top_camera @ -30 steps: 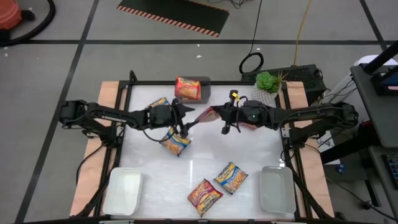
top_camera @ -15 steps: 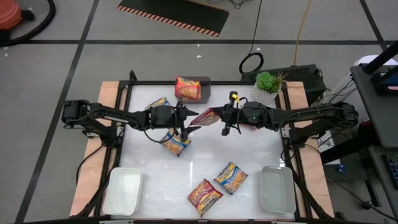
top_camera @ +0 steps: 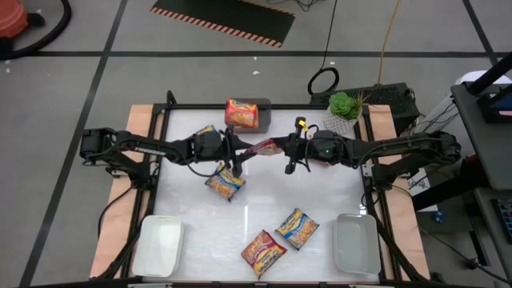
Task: Sort Maruchan noodles
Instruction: Put the top right red noodle pack into the white bin
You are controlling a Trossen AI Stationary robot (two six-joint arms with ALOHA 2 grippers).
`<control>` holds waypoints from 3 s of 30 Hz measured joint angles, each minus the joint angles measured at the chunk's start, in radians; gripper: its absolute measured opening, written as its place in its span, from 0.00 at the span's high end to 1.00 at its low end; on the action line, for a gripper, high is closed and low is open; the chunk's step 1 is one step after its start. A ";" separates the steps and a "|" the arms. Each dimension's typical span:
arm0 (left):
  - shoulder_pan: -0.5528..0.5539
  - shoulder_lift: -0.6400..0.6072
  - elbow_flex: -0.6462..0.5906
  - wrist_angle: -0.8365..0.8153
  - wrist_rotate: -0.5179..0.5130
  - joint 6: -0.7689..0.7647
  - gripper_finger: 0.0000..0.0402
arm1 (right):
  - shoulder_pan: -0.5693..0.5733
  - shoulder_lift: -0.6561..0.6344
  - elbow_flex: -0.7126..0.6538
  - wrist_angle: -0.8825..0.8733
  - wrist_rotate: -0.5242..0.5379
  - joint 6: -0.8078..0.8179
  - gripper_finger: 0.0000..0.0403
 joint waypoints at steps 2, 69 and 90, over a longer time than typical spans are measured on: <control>0.006 0.000 0.000 0.003 0.001 -0.012 0.70 | 0.000 0.000 0.000 -0.001 0.002 0.000 1.00; 0.154 0.000 0.001 -0.195 0.031 -0.228 0.77 | -0.177 0.311 0.000 -0.187 -0.342 0.571 0.56; 0.154 0.000 0.001 -0.196 0.032 -0.227 0.77 | -0.243 0.559 0.001 -0.002 -0.260 0.418 0.46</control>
